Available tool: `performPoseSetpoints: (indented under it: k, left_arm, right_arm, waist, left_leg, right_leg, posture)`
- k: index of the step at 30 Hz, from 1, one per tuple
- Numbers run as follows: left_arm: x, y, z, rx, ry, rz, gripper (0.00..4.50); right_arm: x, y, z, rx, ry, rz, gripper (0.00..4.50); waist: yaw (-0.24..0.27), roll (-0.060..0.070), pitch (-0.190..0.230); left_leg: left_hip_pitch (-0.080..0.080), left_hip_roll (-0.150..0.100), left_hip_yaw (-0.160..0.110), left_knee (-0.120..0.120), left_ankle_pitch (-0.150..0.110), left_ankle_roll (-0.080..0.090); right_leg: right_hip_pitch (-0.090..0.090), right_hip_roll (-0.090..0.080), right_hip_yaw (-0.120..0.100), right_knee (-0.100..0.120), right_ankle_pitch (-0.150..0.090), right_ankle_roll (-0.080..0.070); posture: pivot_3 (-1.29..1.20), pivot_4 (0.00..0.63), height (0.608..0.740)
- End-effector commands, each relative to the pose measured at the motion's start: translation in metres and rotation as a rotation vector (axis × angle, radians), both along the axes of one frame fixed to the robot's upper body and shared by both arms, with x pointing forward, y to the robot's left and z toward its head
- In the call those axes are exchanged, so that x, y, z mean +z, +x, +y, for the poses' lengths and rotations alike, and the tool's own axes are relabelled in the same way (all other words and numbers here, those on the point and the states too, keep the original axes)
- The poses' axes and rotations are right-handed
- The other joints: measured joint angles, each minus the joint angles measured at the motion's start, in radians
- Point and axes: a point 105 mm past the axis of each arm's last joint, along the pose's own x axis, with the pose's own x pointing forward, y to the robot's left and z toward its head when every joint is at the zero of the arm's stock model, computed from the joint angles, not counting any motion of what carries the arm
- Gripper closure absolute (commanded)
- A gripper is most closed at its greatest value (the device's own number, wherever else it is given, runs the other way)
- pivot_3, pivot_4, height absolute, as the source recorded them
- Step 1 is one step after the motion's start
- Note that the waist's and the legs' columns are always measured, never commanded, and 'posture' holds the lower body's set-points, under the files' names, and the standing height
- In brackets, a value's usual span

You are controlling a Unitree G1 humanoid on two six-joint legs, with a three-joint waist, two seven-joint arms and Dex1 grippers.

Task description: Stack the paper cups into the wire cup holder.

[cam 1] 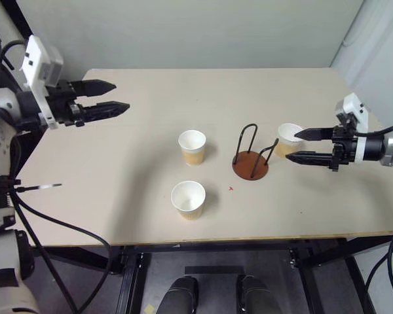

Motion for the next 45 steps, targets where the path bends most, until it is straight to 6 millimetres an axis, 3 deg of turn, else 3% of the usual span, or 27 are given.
performPoseSetpoints:
  k: [1,7,14,18,21,24,29,45]
  left_arm:
    - [0.01,0.0,0.002,0.014,-0.009,-0.054,1.19]
    - [0.004,0.006,-0.008,-0.017,-0.024,-0.059,1.19]
    - [0.015,0.01,-0.025,-0.114,-0.015,-0.072,1.19]
    - [0.013,0.006,-0.045,-0.217,0.012,-0.05,1.19]
    - [0.015,-0.005,-0.051,-0.298,0.034,-0.022,1.19]
    - [0.013,-0.01,-0.051,-0.327,0.044,0.01,1.19]
    - [0.006,-0.02,-0.052,-0.337,0.055,0.027,1.19]
    - [0.002,-0.029,-0.023,-0.173,0.019,0.01,1.19]
  right_arm:
    - [0.018,-0.005,-0.001,0.01,-0.014,-0.063,0.0]
    - [0.016,-0.012,-0.009,-0.031,-0.014,-0.048,0.0]
    - [-0.008,-0.036,-0.01,-0.063,0.0,0.077,0.0]
    - [-0.018,-0.025,-0.014,-0.134,0.001,0.078,0.0]
    - [-0.025,-0.016,-0.005,-0.137,0.013,0.087,0.0]
    - [-0.034,-0.006,0.005,-0.135,0.016,0.101,0.0]
    - [-0.045,-0.008,0.028,-0.045,0.016,0.142,0.0]
    - [-0.037,0.028,0.063,-0.056,0.031,0.034,0.0]
  waist:
    - [0.0,0.0,0.0]
    - [0.001,0.0,0.0]
    - [0.003,-0.002,0.0]
    - [0.002,-0.002,0.0]
    - [-0.003,-0.003,0.001]
    - [-0.01,-0.003,0.001]
    - [-0.008,-0.003,0.001]
    - [-0.006,-0.003,0.001]
  left_leg:
    - [0.0,0.0,0.0,0.0,0.0,0.0]
    - [0.0,0.0,0.0,0.001,0.001,0.001]
    - [0.0,0.0,0.001,0.001,0.001,0.0]
    - [0.0,-0.001,0.001,0.002,0.001,0.001]
    - [0.001,-0.002,0.001,0.002,0.002,0.003]
    - [0.001,-0.001,0.001,0.003,0.002,0.003]
    - [0.001,-0.001,0.001,0.002,0.003,0.004]
    - [0.001,-0.001,0.001,0.002,0.004,0.004]
  right_leg:
    - [0.0,0.0,0.0,0.0,0.0,0.0]
    - [0.001,0.0,0.0,0.001,0.0,0.0]
    - [0.001,0.0,0.0,0.0,0.0,0.001]
    - [0.002,-0.001,0.001,0.0,0.0,0.003]
    - [0.002,-0.001,0.001,0.0,0.002,0.006]
    - [0.002,0.0,0.001,0.0,0.004,0.009]
    - [0.002,0.0,0.001,-0.001,0.004,0.009]
    - [0.002,-0.001,0.001,0.0,0.006,0.005]
  posture:
    - [0.0,0.15,0.74]
    - [0.0,0.15,0.74]
    - [0.0,0.15,0.74]
    - [0.0,0.15,0.74]
    - [0.0,0.15,0.74]
    - [0.0,0.15,0.74]
    - [0.0,0.15,0.74]
    - [0.0,0.15,0.74]
